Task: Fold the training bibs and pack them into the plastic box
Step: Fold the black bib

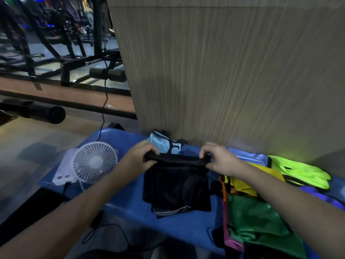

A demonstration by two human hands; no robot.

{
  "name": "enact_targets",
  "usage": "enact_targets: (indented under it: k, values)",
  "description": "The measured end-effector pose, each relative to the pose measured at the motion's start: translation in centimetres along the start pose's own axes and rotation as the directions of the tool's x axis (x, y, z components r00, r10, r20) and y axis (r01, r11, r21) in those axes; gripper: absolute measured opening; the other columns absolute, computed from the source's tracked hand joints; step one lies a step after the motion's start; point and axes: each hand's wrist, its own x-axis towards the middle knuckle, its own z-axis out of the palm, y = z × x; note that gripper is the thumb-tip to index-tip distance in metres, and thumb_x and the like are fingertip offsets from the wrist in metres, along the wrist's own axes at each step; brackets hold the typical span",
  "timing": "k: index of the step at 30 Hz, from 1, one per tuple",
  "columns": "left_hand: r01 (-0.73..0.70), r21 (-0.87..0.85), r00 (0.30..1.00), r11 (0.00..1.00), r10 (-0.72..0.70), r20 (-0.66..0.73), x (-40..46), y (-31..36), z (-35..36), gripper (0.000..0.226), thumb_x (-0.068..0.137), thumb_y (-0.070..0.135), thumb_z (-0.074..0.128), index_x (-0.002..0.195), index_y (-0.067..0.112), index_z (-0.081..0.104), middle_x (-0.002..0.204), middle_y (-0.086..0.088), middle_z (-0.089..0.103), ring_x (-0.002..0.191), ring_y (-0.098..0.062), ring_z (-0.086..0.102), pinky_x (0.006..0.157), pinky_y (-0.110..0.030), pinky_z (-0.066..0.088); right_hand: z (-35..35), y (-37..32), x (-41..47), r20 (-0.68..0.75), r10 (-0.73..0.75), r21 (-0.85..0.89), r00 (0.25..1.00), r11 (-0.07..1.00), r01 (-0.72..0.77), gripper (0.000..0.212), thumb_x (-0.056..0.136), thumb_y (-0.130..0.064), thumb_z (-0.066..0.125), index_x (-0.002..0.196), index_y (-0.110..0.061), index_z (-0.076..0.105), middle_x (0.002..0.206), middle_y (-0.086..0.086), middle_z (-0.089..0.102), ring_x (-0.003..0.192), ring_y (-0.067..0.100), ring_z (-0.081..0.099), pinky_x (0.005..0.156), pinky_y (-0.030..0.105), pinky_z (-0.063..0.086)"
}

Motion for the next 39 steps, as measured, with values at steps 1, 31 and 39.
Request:
enact_targets:
  k: [1,31,39]
  values:
    - [-0.008,0.033,1.000,0.999,0.007,0.018,-1.3,0.5,0.1,0.024,0.076,0.008,0.080,0.093,0.019,0.066,0.097,0.008,0.059,0.090,-0.014,0.060,0.082,-0.028,0.049,0.0,-0.4,-1.0,0.019,-0.044,-0.012,0.999,0.999,0.044,0.032,0.061,0.003,0.067,0.084,-0.019,0.062,0.092,-0.004,0.058,0.088,0.017,0.060,0.082,0.028,0.047]
    - [0.313,0.315,0.783,0.896,-0.432,0.448,-0.3,0.2,5.2,0.071,0.086,0.043,0.074,0.148,0.024,0.043,0.146,0.003,0.048,0.134,-0.018,0.045,0.113,-0.034,0.033,4.3,-1.2,0.1,0.299,0.381,-0.497,0.875,0.845,-0.197,0.082,0.078,-0.048,0.078,0.145,-0.018,0.042,0.143,0.006,0.049,0.133,0.029,0.043,0.109,0.039,0.032]
    - [0.462,0.108,0.672,0.880,-0.427,0.605,-2.6,0.4,3.6,0.039,0.074,0.033,0.087,0.103,0.015,0.067,0.104,0.000,0.070,0.097,-0.016,0.066,0.093,-0.034,0.051,5.1,-1.9,0.8,0.369,0.334,-0.271,0.867,0.931,-0.243,0.029,0.074,-0.026,0.081,0.089,-0.033,0.057,0.106,-0.001,0.060,0.108,0.023,0.057,0.084,0.031,0.043]
